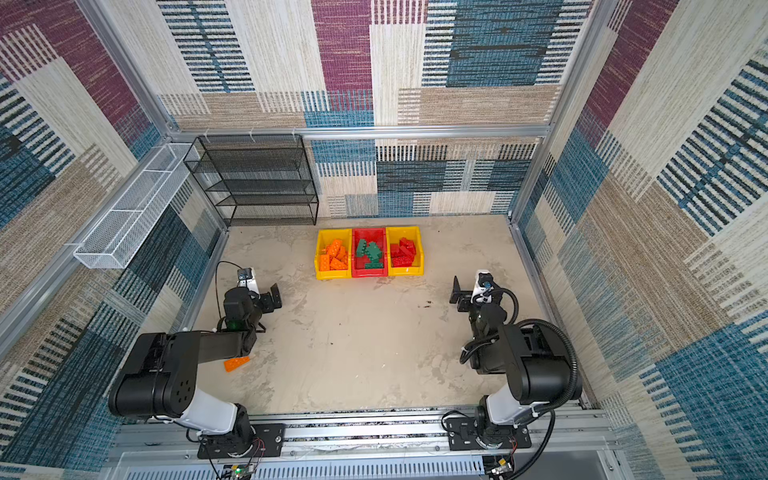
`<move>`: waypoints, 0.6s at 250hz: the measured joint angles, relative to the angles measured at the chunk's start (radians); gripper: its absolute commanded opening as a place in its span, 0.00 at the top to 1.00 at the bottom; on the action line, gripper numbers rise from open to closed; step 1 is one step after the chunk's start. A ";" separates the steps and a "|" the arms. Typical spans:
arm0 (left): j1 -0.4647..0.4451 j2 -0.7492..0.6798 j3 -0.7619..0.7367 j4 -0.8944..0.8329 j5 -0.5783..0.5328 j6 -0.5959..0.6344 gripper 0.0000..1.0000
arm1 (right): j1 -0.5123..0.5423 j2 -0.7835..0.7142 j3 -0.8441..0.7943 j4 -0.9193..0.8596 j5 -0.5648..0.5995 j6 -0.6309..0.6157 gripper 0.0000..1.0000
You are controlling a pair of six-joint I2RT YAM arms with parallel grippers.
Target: Sort the legos into containers by color
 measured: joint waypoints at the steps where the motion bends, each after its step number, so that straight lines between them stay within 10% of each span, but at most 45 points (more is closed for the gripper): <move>1: 0.000 0.000 0.000 0.001 0.000 0.000 0.00 | 0.000 0.000 0.000 0.000 0.000 0.000 0.00; 150: 0.002 0.000 -0.005 0.004 0.002 0.000 0.00 | 0.000 0.000 0.000 0.007 -0.022 0.008 0.00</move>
